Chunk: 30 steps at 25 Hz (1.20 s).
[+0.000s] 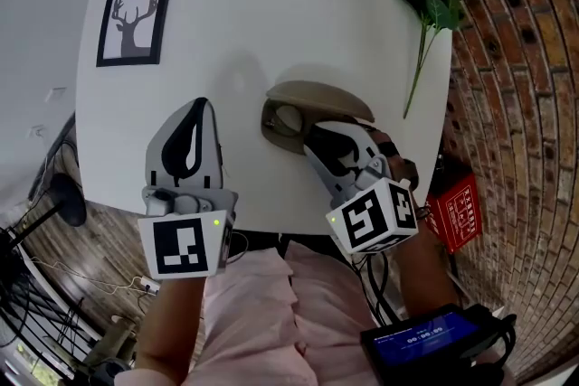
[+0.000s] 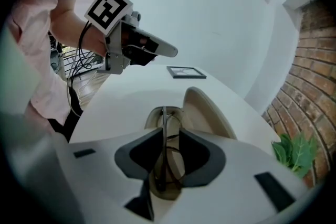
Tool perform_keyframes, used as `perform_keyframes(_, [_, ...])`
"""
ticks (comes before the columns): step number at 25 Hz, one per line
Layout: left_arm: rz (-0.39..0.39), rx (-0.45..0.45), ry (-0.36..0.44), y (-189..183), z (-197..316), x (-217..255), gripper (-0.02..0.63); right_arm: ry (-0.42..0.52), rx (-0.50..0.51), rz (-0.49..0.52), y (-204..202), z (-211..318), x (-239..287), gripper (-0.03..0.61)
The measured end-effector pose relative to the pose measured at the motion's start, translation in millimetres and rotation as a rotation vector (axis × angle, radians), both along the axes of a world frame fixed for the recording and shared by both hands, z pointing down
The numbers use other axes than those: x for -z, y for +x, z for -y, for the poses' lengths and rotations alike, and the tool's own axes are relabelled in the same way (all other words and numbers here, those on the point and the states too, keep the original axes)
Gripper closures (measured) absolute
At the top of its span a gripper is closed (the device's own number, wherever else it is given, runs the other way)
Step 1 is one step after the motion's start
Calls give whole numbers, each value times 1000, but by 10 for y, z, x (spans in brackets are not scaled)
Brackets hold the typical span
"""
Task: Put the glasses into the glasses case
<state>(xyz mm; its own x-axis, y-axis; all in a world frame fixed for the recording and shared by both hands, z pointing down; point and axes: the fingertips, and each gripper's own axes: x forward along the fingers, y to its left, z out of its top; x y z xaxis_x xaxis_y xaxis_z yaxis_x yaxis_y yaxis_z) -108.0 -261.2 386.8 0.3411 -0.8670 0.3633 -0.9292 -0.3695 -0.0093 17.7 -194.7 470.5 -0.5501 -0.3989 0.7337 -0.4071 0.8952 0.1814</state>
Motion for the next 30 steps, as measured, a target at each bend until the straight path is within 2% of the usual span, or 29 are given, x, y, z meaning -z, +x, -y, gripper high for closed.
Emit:
perform_keyframes(7, [3, -22, 13, 85, -23, 52, 604, 2, -36, 53, 64, -40, 138, 456])
perform_keyframes(13, [-2, -41, 50, 186, -87, 204, 604, 52, -128, 100, 294, -34, 438, 456])
perform_keyframes(19, [-29, -63, 147, 369, -244, 669, 604, 187, -368, 266, 707, 35, 1034, 462])
perform_keyframes(23, [-57, -79, 256, 511, -327, 1178, 604, 320, -515, 389, 911, 112, 1687, 506])
perform_keyframes(26, [-73, -90, 357, 629, -371, 1607, 604, 445, -575, 478, 1002, 117, 2206, 543])
perform_keyframes(30, [-68, -114, 459, 789, -403, 2054, 604, 559, -605, 516, 1057, 76, 2669, 572])
